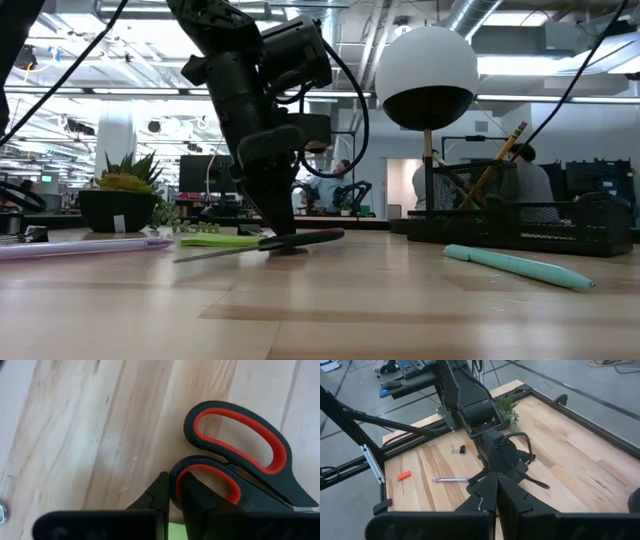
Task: Pick and place office supplies into organizer
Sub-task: Put the black scissors into the black desk organizer
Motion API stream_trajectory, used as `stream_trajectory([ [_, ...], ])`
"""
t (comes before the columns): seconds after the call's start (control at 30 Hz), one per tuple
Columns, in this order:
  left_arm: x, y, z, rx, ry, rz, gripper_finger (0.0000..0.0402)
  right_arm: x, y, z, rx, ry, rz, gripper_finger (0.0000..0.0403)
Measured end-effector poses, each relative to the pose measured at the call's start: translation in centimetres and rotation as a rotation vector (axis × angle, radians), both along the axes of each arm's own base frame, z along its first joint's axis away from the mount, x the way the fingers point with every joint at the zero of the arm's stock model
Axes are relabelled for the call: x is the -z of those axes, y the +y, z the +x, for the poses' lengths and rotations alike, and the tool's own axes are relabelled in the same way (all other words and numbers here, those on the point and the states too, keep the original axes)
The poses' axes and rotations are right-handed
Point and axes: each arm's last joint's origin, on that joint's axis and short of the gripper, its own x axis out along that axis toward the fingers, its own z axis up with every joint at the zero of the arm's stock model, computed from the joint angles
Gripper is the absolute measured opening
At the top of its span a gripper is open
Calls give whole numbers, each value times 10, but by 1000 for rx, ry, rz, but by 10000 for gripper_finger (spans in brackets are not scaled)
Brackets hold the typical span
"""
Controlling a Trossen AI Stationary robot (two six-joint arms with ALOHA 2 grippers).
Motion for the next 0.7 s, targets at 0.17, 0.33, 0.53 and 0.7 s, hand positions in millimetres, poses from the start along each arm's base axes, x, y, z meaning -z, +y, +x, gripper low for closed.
stream_trajectory([
  [0.17,-8,-1,8,-2,-20,13,9,0,0,0,1,-5,3,0],
  [0.33,-44,0,35,-3,-154,110,9,-3,-1,-2,24,-25,-21,0],
  [0.53,-122,4,66,44,-292,359,7,-13,-3,-16,78,-104,-62,0],
  [0.7,-203,12,81,-6,-473,715,7,-21,4,-32,89,-161,-139,0],
])
